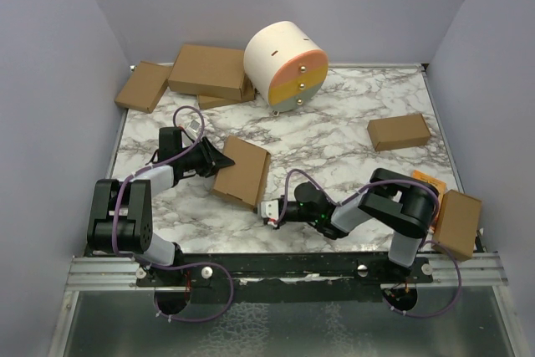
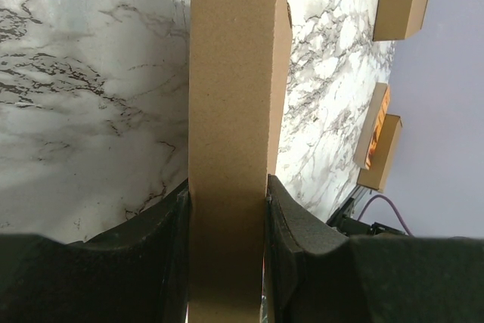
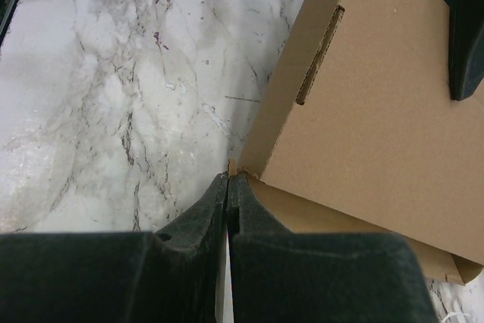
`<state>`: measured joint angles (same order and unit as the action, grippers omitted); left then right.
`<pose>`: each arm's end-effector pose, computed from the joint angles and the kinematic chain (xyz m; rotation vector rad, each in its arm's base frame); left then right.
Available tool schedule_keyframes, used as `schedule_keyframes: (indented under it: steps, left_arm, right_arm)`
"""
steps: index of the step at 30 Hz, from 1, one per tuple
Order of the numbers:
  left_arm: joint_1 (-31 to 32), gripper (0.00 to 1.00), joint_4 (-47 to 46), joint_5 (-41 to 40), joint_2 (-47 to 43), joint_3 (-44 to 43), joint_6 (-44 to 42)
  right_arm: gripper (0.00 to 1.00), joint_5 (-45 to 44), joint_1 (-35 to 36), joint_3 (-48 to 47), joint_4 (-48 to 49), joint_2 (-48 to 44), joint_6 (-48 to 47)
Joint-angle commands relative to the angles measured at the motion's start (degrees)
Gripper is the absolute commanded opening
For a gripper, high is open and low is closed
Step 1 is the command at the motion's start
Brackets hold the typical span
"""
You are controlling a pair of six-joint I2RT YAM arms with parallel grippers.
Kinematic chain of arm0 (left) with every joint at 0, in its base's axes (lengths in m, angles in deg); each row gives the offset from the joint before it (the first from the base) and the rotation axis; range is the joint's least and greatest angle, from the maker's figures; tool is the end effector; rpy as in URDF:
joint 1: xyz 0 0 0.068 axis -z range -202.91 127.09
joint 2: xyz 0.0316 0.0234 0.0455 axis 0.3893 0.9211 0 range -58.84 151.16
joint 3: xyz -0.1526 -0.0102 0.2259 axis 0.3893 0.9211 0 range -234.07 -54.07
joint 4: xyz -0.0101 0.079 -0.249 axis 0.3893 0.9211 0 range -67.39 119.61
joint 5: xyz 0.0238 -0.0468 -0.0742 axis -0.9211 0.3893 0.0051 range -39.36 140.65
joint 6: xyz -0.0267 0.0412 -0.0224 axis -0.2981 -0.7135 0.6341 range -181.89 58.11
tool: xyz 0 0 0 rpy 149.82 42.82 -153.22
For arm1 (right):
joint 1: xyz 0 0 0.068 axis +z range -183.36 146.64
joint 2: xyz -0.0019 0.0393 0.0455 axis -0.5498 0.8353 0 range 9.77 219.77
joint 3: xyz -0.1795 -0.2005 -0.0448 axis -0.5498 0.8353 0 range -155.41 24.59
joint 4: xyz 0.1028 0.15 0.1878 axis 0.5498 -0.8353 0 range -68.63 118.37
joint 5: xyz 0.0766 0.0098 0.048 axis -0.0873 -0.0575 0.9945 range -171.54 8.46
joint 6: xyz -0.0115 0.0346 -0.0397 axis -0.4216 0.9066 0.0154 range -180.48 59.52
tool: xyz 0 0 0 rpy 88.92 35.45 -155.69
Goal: Fold the paper box
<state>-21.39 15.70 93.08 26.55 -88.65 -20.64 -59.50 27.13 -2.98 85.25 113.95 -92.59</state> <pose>0.2716 -0.0312 0.1552 -0.4381 2.3663 -1.2267 0.1365 0.2681 0.1090 -1.5806 1.1442 0.6985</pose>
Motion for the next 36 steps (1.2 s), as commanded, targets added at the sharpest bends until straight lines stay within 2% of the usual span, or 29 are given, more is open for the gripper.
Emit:
schedule_keyframes:
  steps: [1,36]
  left_arm:
    - [0.26,0.0,10.27,-6.84,2.12,2.5,-2.32]
    - [-1.08,0.0,11.02,-5.74,2.86,2.02,-3.52]
  right_arm:
    - [0.01,0.36,-0.66,2.27,-1.7,-1.64,3.01]
    - [0.01,5.5,-5.31,-1.42,-7.92,0.77,16.25]
